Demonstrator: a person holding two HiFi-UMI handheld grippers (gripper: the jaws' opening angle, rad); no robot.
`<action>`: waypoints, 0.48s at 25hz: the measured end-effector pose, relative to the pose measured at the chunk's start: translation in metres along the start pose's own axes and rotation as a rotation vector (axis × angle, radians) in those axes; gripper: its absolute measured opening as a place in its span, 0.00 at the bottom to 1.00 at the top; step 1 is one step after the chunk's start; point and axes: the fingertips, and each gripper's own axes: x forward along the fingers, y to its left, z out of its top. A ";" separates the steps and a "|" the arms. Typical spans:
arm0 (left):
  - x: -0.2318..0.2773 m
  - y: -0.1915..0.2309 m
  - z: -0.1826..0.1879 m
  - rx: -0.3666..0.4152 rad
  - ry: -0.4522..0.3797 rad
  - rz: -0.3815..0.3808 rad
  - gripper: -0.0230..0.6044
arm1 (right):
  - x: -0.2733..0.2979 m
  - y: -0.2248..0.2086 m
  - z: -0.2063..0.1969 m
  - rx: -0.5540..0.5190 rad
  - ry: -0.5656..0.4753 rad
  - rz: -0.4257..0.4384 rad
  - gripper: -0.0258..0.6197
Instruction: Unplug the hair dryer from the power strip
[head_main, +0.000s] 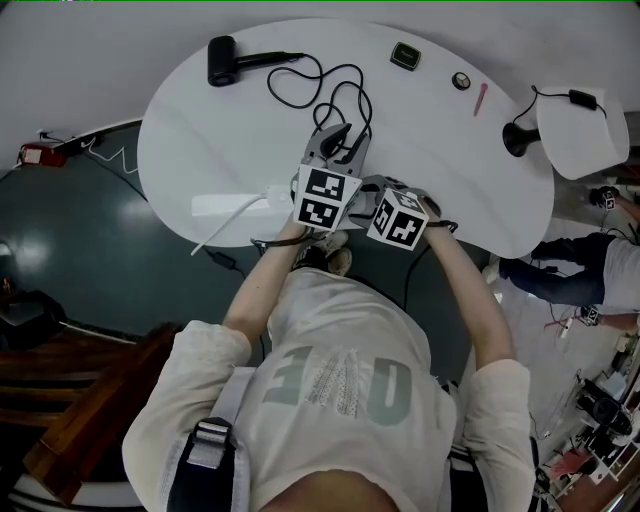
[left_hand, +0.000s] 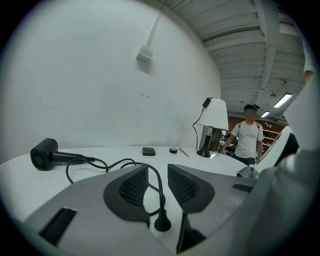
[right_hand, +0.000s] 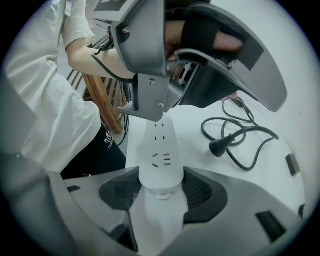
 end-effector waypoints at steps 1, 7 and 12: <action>-0.001 0.001 0.002 -0.002 -0.007 0.003 0.20 | 0.000 -0.001 0.000 0.000 0.000 -0.002 0.44; -0.014 0.008 0.019 -0.019 -0.054 0.030 0.20 | 0.001 0.001 0.000 0.002 -0.006 -0.004 0.44; -0.032 0.013 0.060 0.034 -0.133 0.071 0.05 | 0.001 -0.001 -0.001 -0.008 -0.011 -0.009 0.44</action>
